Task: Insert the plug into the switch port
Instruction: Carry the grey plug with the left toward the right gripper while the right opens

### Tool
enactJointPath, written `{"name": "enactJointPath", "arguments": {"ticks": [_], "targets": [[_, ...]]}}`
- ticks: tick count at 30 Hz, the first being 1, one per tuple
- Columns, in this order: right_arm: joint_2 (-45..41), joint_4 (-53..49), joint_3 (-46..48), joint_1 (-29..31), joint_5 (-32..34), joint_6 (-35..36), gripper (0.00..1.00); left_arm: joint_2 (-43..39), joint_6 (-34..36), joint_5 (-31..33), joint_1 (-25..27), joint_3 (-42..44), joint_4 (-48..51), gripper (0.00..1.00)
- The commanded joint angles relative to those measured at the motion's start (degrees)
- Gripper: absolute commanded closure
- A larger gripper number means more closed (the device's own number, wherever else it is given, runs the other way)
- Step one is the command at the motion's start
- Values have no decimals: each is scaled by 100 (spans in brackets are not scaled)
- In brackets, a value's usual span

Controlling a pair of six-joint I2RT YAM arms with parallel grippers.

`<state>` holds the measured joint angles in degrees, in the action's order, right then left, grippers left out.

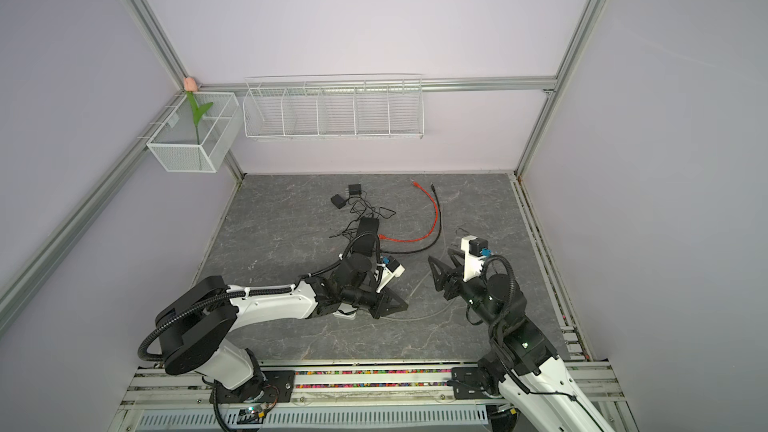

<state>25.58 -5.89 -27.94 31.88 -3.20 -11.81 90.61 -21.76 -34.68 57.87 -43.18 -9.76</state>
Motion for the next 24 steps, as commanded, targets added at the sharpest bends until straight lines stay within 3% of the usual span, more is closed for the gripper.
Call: {"name": "enactJointPath", "arguments": {"ticks": [1,8,19,24], "targets": [[628,73,-184,286,-1231,2114,38,-257,371,-609,-45,164,647,100],[2401,-2100,-1868,2165,500,4588,42,-1146,320,-815,-187,750,985,100],[3174,-3580,-2684,3721,1609,5218,43,-1855,119,-890,-485,1108,1117,100],[3711,-4117,-2834,4130,2265,5450,49,-1801,104,-1011,-487,1092,1065,100]]}}
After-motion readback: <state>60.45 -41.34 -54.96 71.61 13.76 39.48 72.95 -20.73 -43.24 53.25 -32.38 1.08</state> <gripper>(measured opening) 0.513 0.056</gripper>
